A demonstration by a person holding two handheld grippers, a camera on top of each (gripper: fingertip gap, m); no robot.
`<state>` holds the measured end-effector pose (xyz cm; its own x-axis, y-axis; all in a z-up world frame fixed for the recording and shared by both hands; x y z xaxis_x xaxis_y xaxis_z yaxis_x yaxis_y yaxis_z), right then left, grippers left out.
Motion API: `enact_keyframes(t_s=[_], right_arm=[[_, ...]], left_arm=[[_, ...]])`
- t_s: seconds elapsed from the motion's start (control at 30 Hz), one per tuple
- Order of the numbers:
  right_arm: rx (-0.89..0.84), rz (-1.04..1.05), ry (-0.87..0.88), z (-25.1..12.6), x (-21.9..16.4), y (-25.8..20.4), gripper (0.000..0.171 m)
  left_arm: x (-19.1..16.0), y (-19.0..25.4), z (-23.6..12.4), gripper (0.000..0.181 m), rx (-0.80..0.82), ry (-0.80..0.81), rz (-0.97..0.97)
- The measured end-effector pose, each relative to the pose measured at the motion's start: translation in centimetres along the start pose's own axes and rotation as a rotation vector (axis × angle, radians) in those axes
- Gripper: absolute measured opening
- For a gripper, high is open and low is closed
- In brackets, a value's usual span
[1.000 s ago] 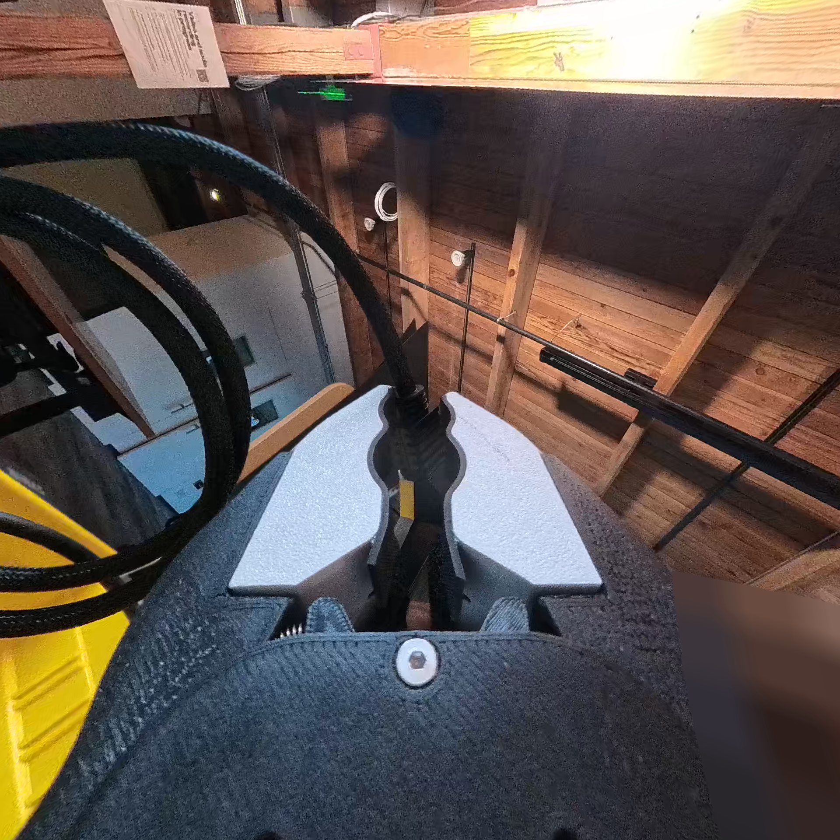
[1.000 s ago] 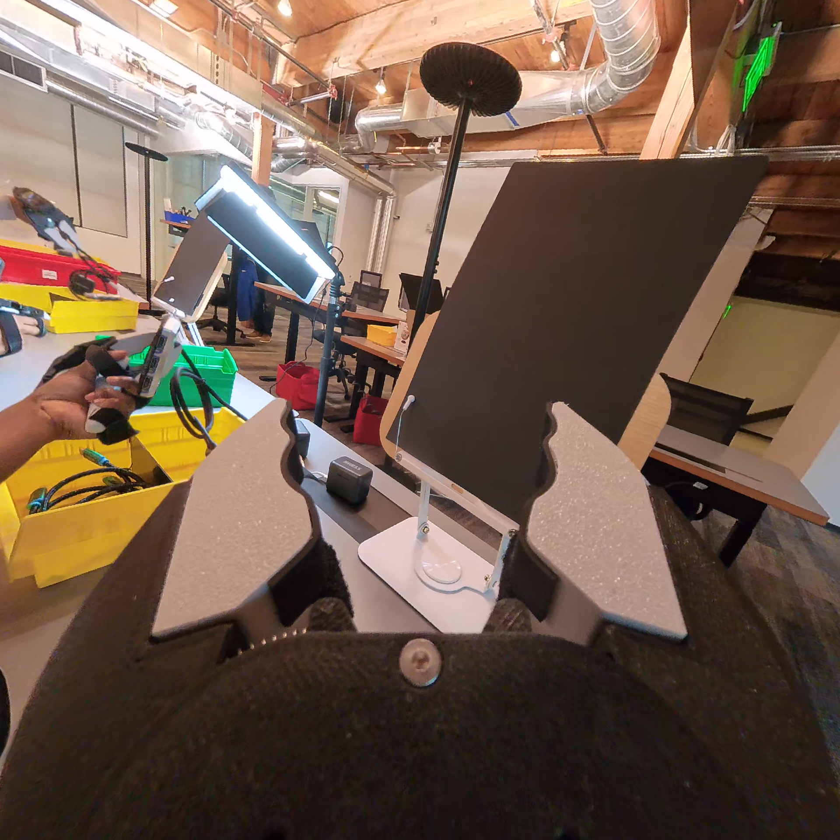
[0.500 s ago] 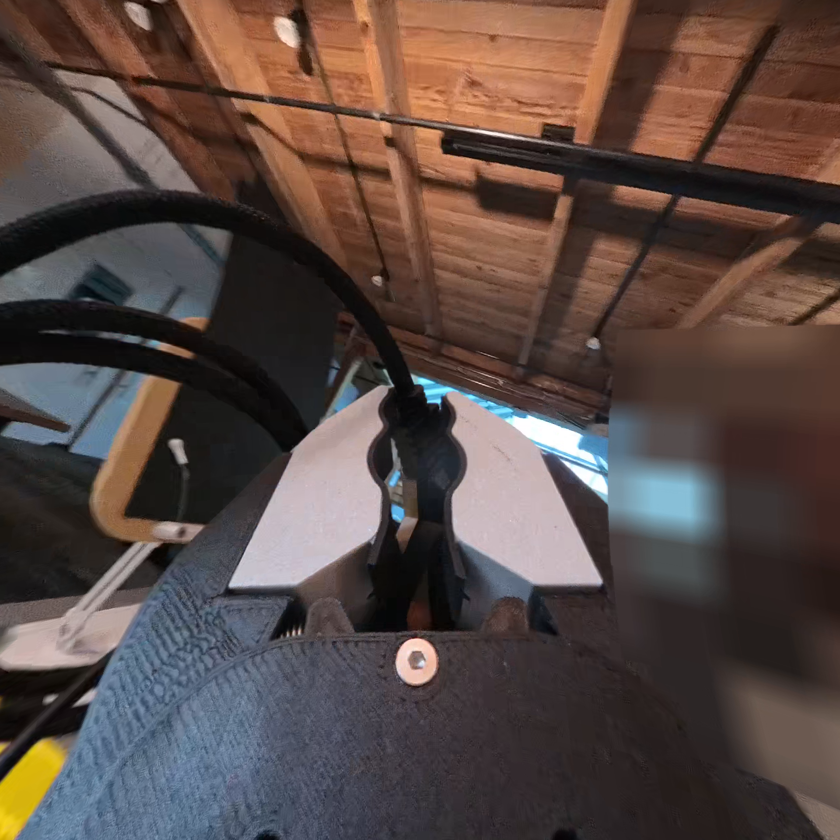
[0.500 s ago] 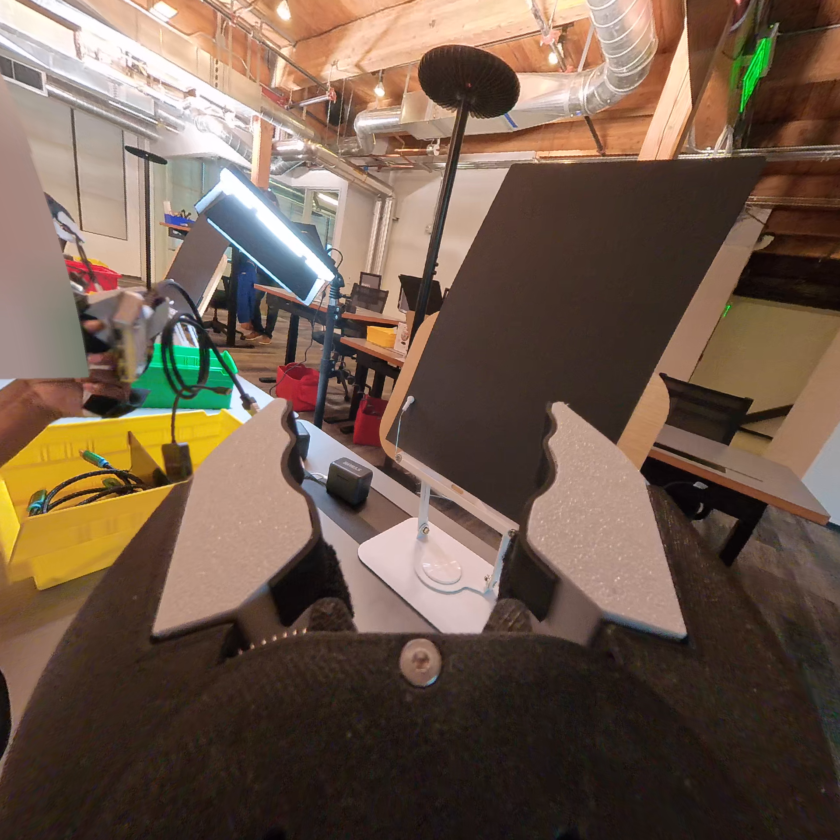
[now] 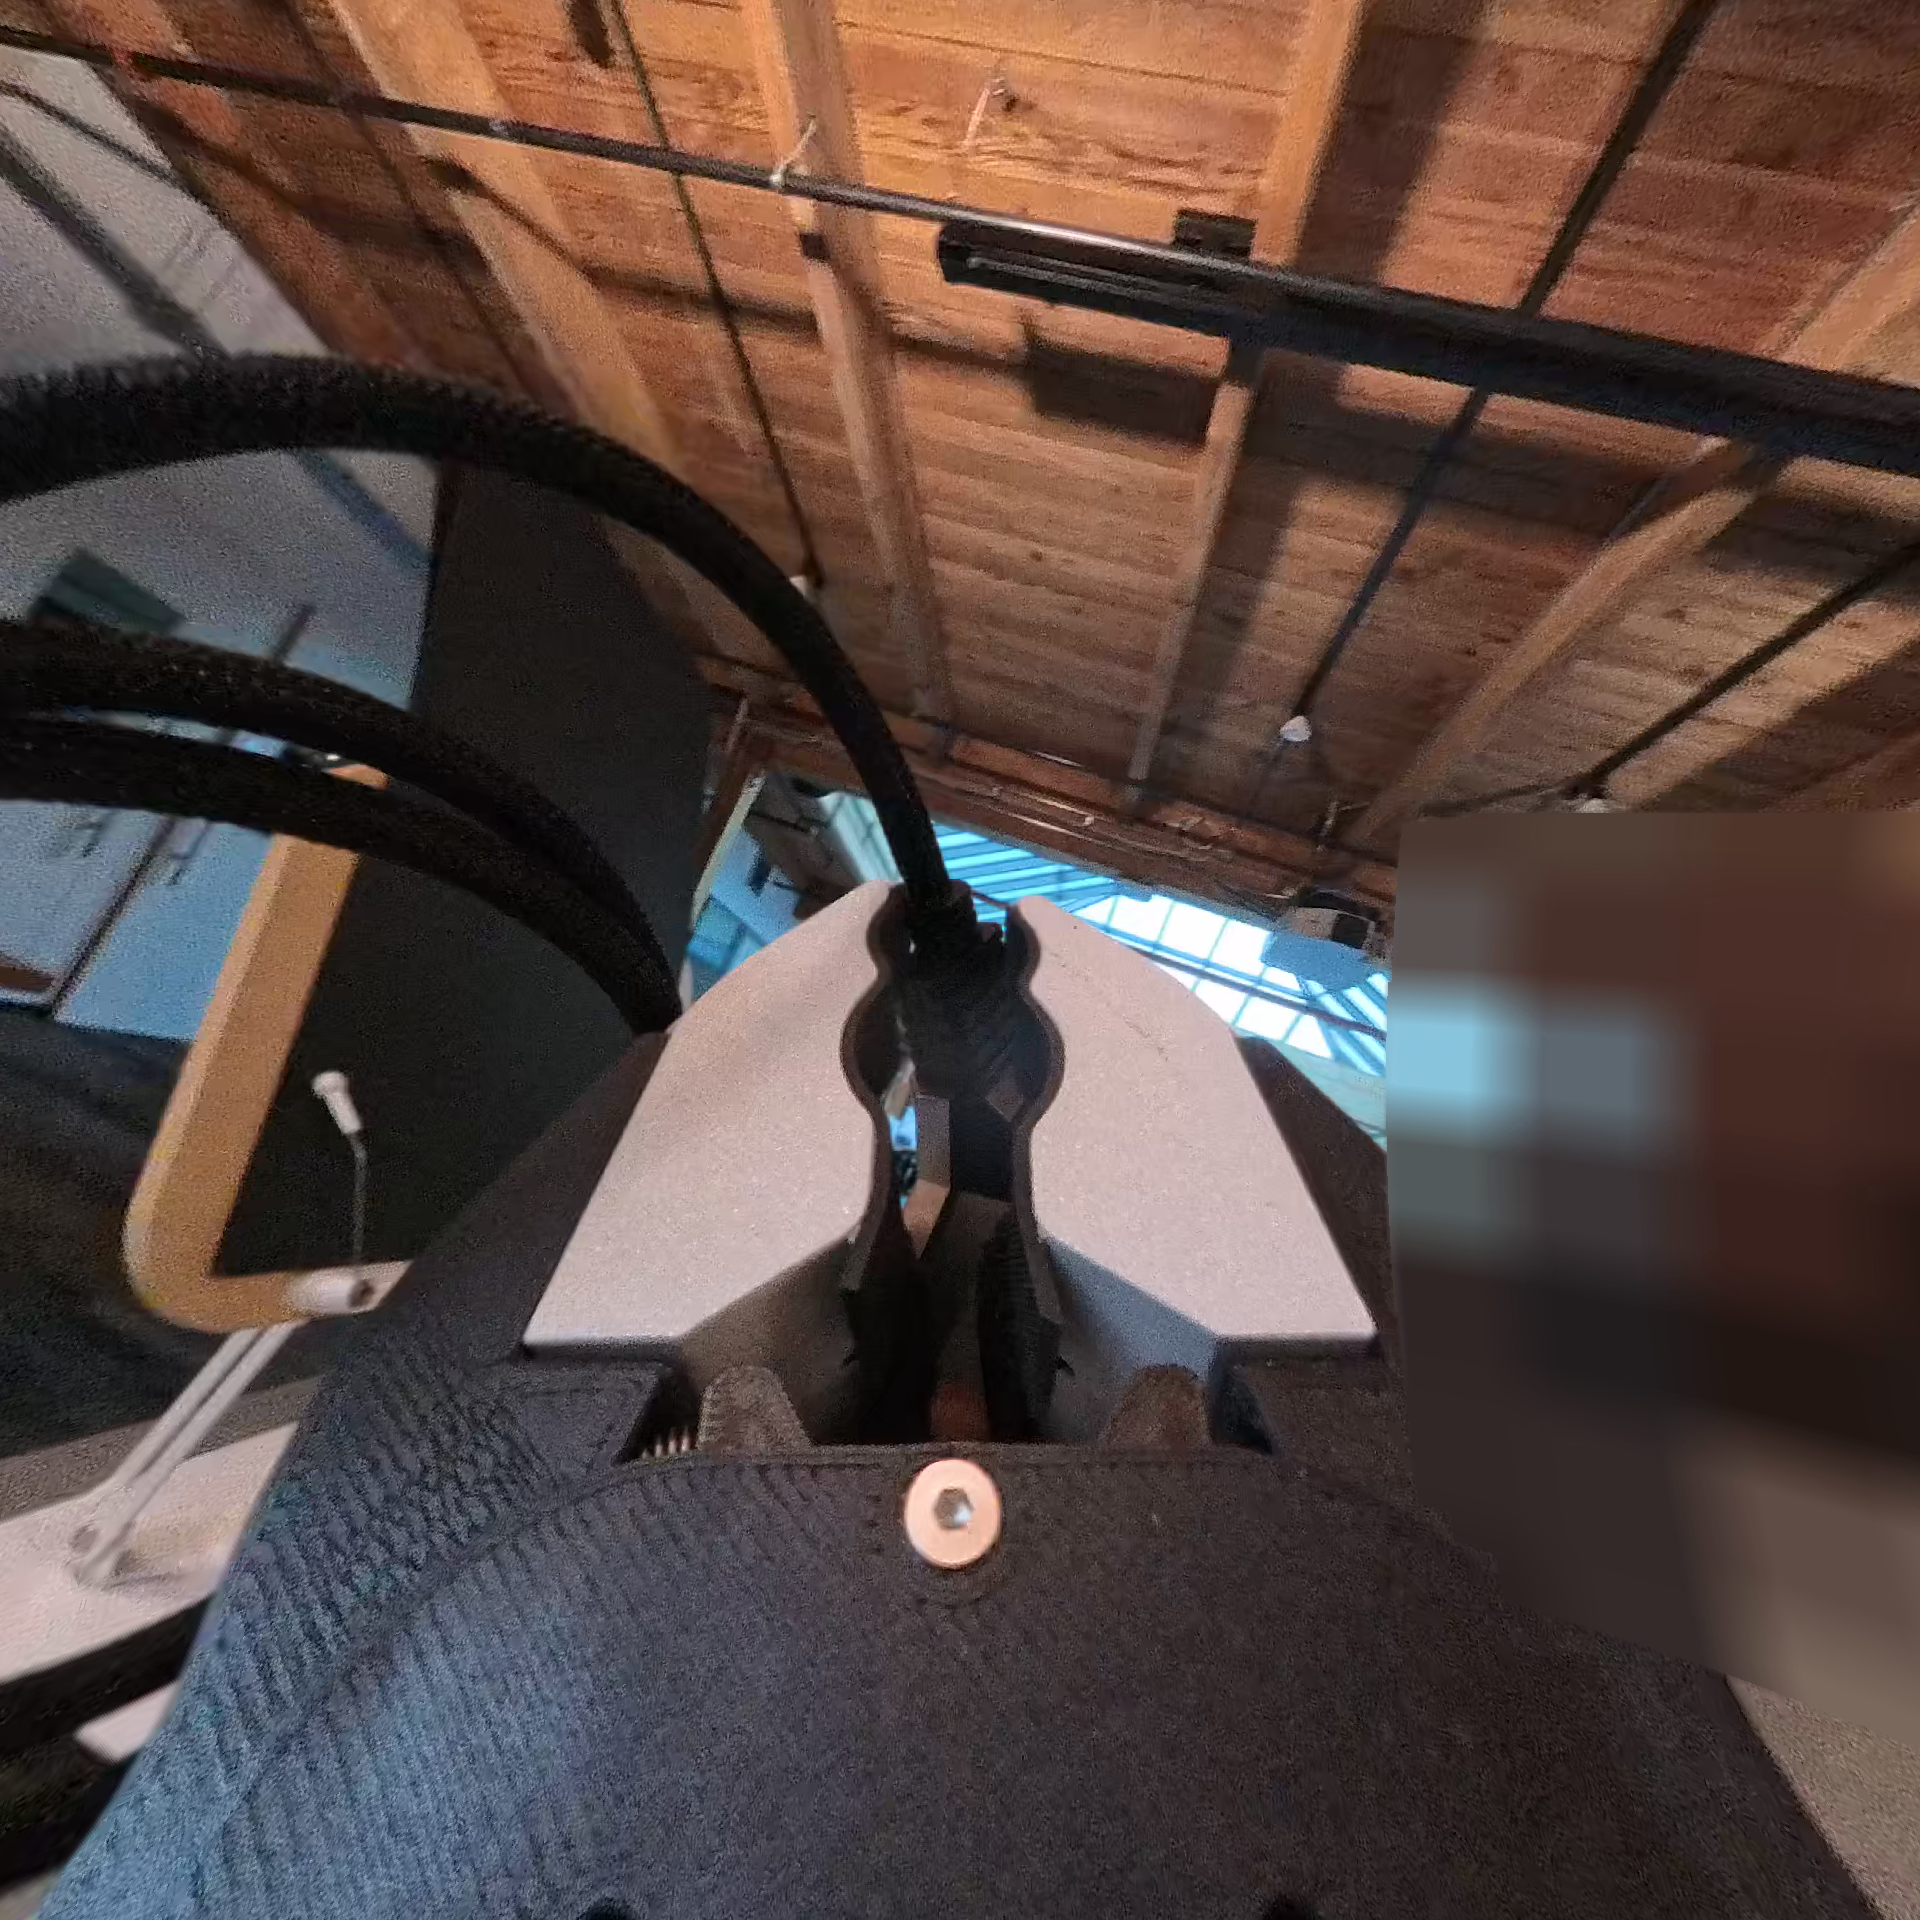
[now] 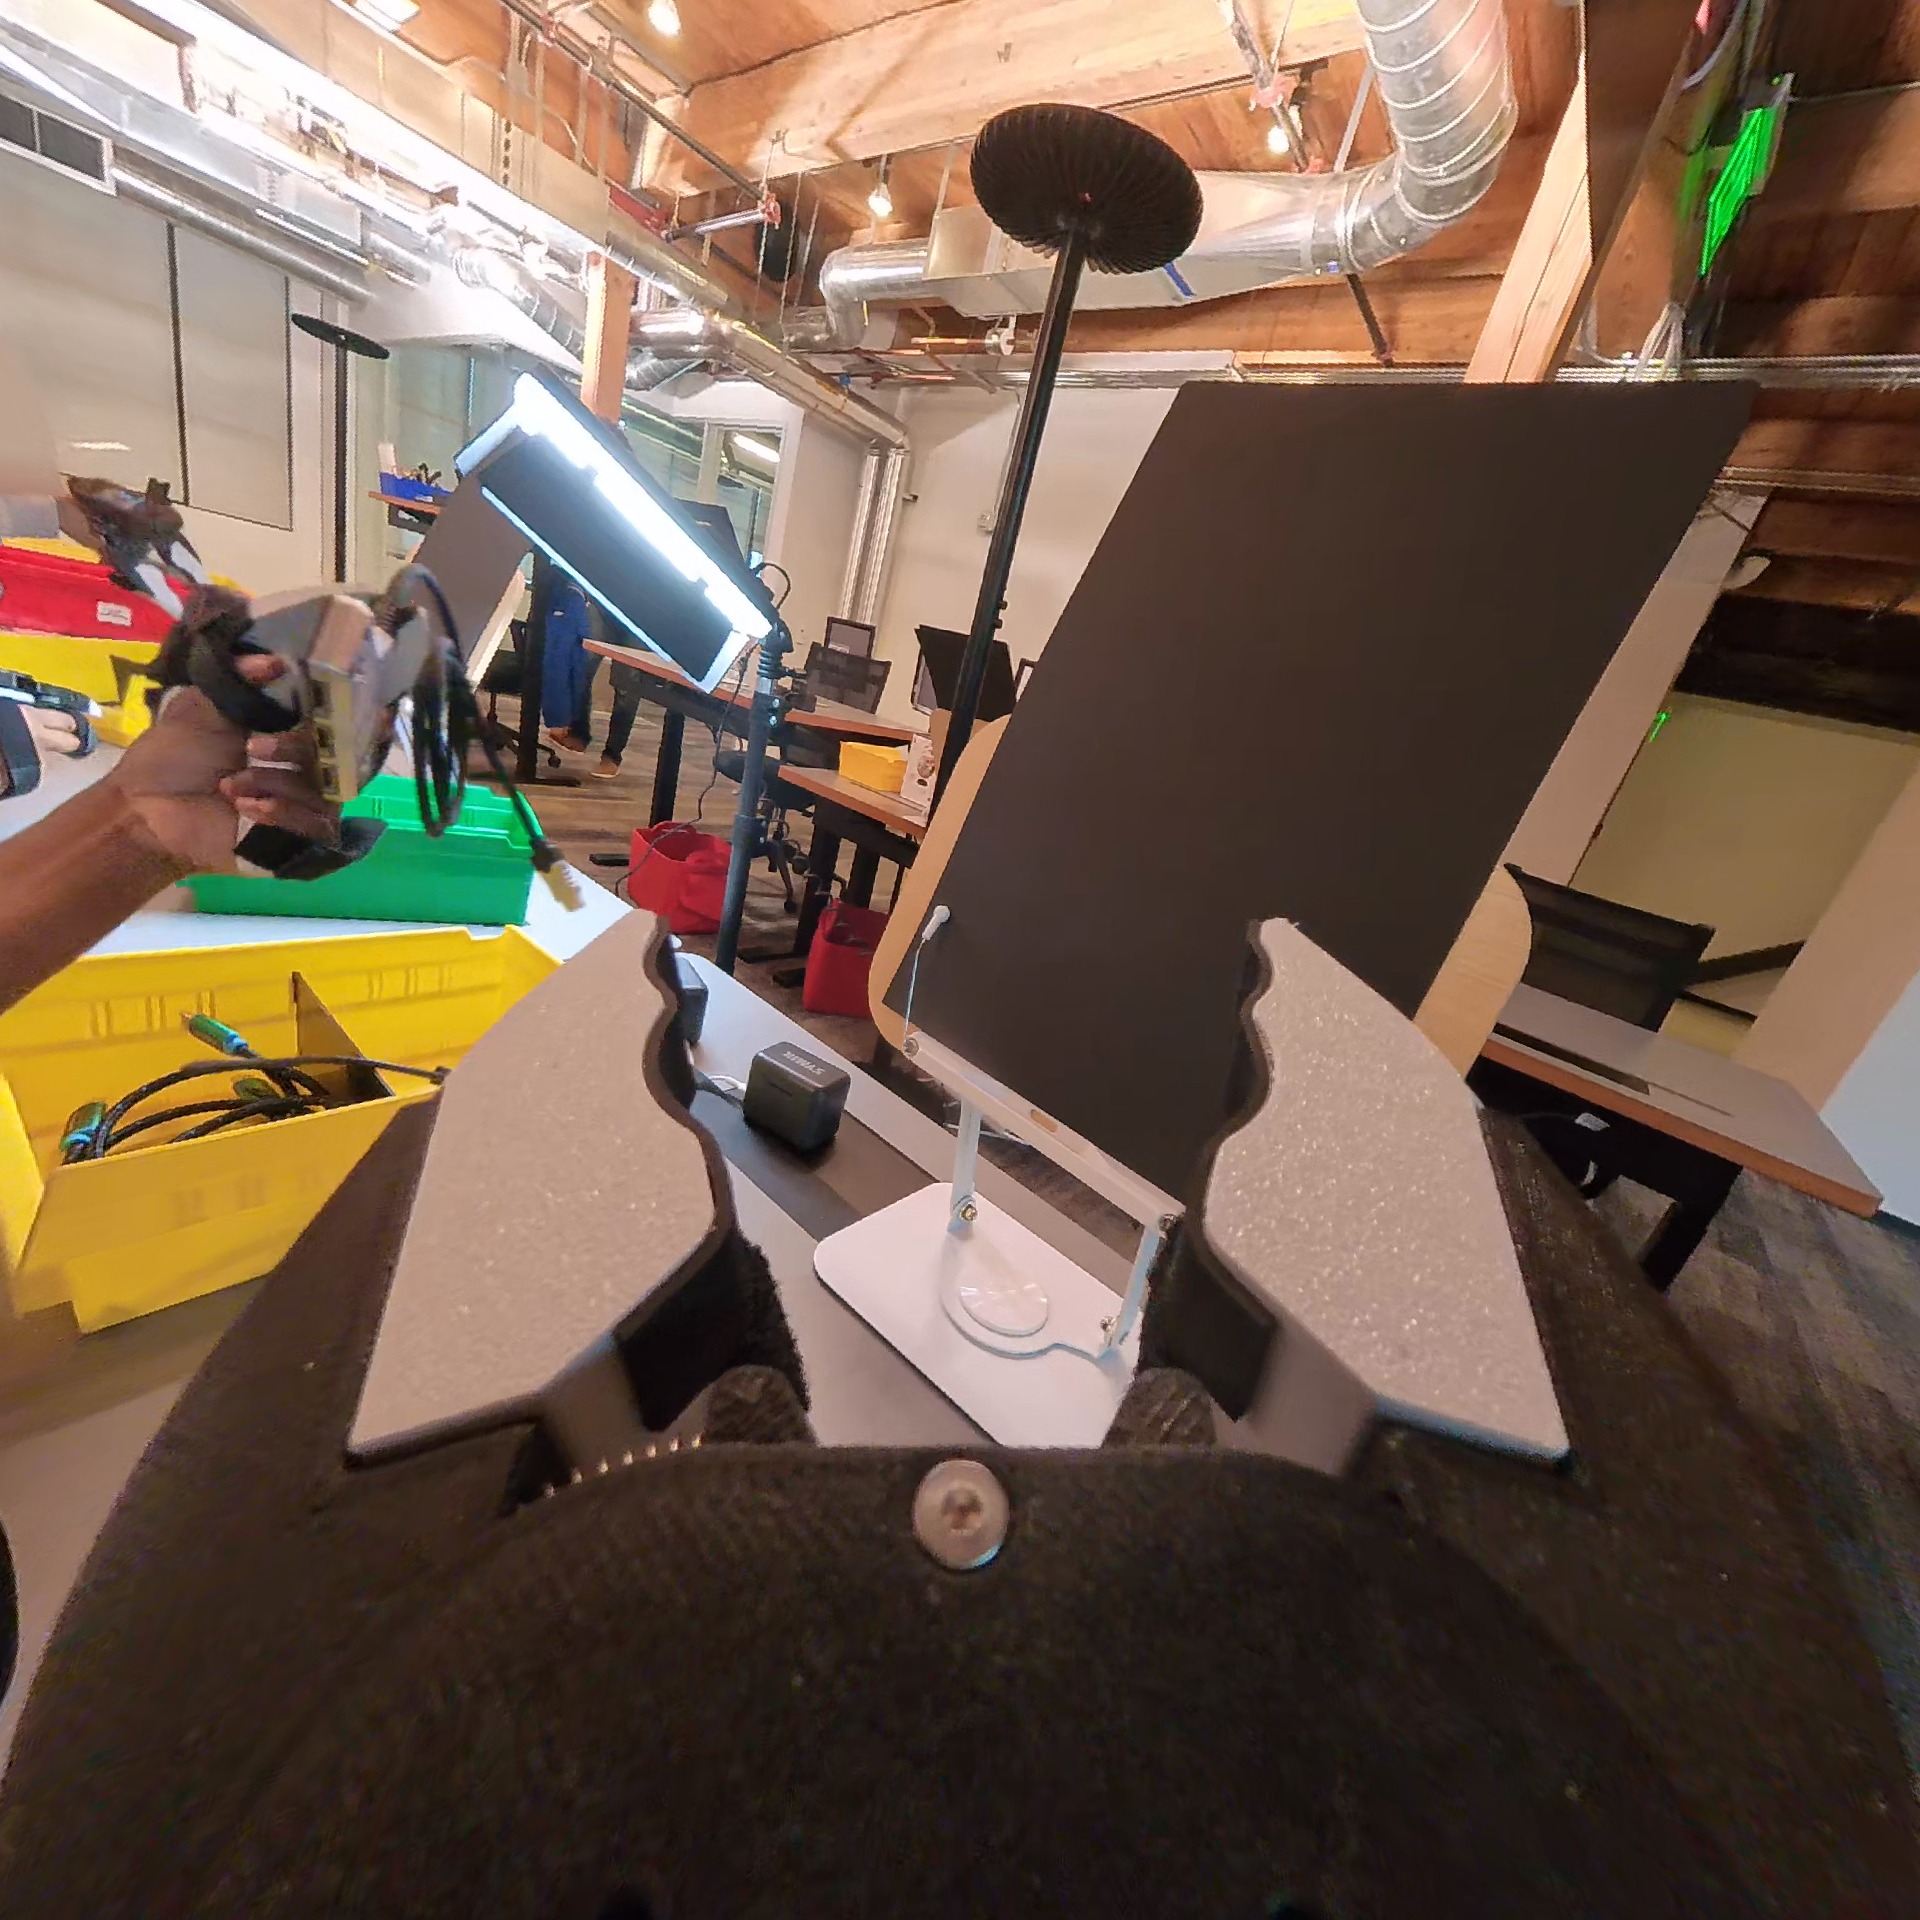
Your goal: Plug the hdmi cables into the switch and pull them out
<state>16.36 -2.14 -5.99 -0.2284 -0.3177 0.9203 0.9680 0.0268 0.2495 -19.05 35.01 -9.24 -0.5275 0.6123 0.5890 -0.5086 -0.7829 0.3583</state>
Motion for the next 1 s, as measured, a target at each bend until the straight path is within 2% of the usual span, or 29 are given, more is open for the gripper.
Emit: enact_keyframes(t_s=[0.13,0.37,0.6,0.7,0.9,1.0], right_arm=[[-0.002,-0.01,-0.003,0.0,0.0,0.1,0.102],[0.014,-0.012,-0.018,0.3,-0.3,-0.1,0.101],[0.065,-0.042,-0.034,0.4,-0.2,-0.8,0.1],[0.154,-0.052,-0.036,0.6,-0.2,-1.7,0.094],[0.444,0.023,-0.071,2.2,-1.1,-5.2,0.068],[0.521,0.064,-0.139,3.6,-2.2,-6.7,0.065]], left_arm=[[-0.2,0.6,1.5,0.018,0.096,-0.136,0.069],[-3.6,4.7,6.2,0.018,0.197,-0.446,0.377],[-7.4,8.3,9.2,0.018,0.223,-0.523,0.545],[-9.5,9.2,10.3,0.019,0.231,-0.524,0.593],[-14.4,10.3,11.7,0.019,0.24,-0.582,0.766],[-16.5,10.6,12.8,0.02,0.234,-0.66,0.83]])
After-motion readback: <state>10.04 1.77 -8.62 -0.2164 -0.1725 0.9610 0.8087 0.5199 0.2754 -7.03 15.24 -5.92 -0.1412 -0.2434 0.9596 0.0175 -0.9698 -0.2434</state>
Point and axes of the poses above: each gripper's, where its closed fingertips meet, z out along the fingers, x out of its top, y = z × x across the jaws, the point moved 9 cm from there along -z, back along the fingers, and after that the axes turned 4 degrees about y, right-handed, at the moved point
